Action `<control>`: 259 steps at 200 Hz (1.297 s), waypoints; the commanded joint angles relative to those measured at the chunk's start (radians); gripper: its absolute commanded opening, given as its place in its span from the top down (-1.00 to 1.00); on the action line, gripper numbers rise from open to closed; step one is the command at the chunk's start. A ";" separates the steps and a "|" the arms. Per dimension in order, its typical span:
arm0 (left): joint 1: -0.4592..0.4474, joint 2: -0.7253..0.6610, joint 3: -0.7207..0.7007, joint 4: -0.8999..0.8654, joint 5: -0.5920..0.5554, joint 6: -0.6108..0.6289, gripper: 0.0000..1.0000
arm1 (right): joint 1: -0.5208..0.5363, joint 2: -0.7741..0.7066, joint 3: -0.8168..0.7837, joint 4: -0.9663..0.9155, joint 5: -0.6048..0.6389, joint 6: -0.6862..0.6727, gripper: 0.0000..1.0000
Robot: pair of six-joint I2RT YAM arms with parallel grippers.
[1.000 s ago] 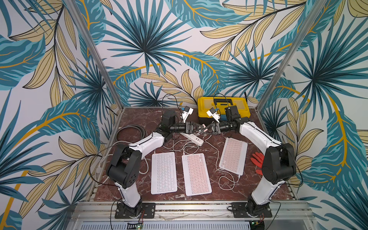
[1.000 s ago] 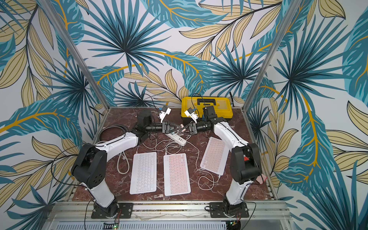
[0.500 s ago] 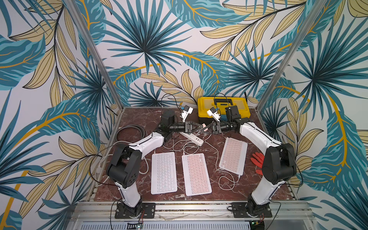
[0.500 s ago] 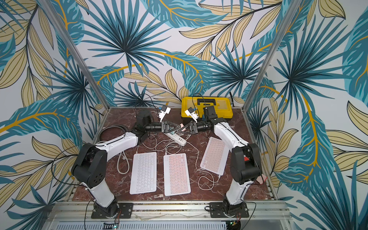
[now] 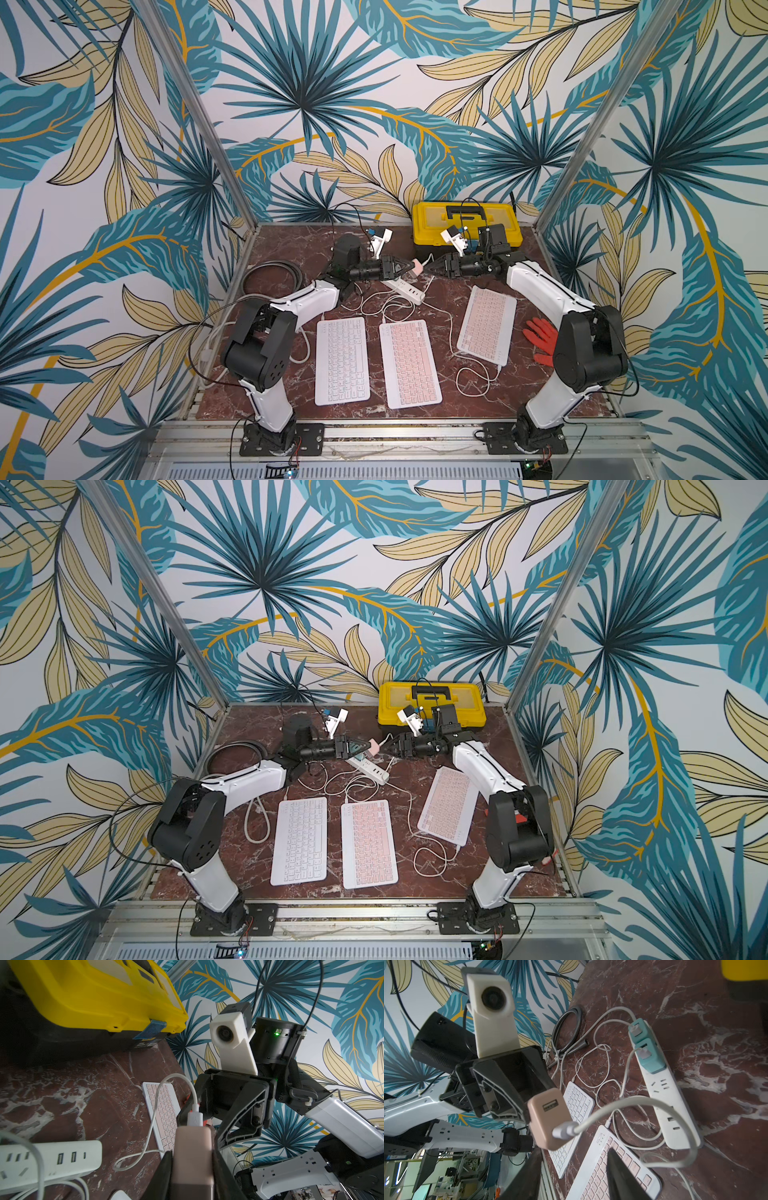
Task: Unplug the wireless keyboard
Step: Remove the power cord from the plug.
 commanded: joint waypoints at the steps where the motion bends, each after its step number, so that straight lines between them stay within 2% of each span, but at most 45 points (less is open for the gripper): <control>1: -0.001 -0.024 -0.033 0.033 -0.095 0.042 1.00 | 0.001 -0.006 -0.036 0.070 0.106 0.191 0.02; 26: -0.014 -0.037 -0.073 0.032 -0.193 0.074 1.00 | 0.012 -0.005 -0.053 0.089 0.194 0.355 0.14; 55: -0.042 -0.044 -0.098 0.029 -0.287 0.122 1.00 | 0.049 -0.019 -0.068 0.096 0.307 0.474 0.09; 86: -0.069 -0.057 -0.114 0.028 -0.357 0.164 1.00 | 0.085 0.000 -0.062 0.057 0.398 0.550 0.04; 137: -0.103 -0.056 -0.131 0.029 -0.406 0.201 1.00 | 0.143 0.035 -0.076 0.150 0.485 0.635 0.07; 211: -0.127 -0.046 -0.142 0.028 -0.404 0.226 1.00 | 0.160 0.079 -0.036 0.120 0.492 0.620 0.39; 238: -0.134 -0.037 -0.139 0.028 -0.402 0.234 1.00 | 0.161 0.087 -0.035 0.122 0.488 0.630 0.59; 259: -0.139 -0.032 -0.145 0.028 -0.413 0.231 1.00 | 0.161 0.089 -0.017 0.061 0.501 0.613 0.85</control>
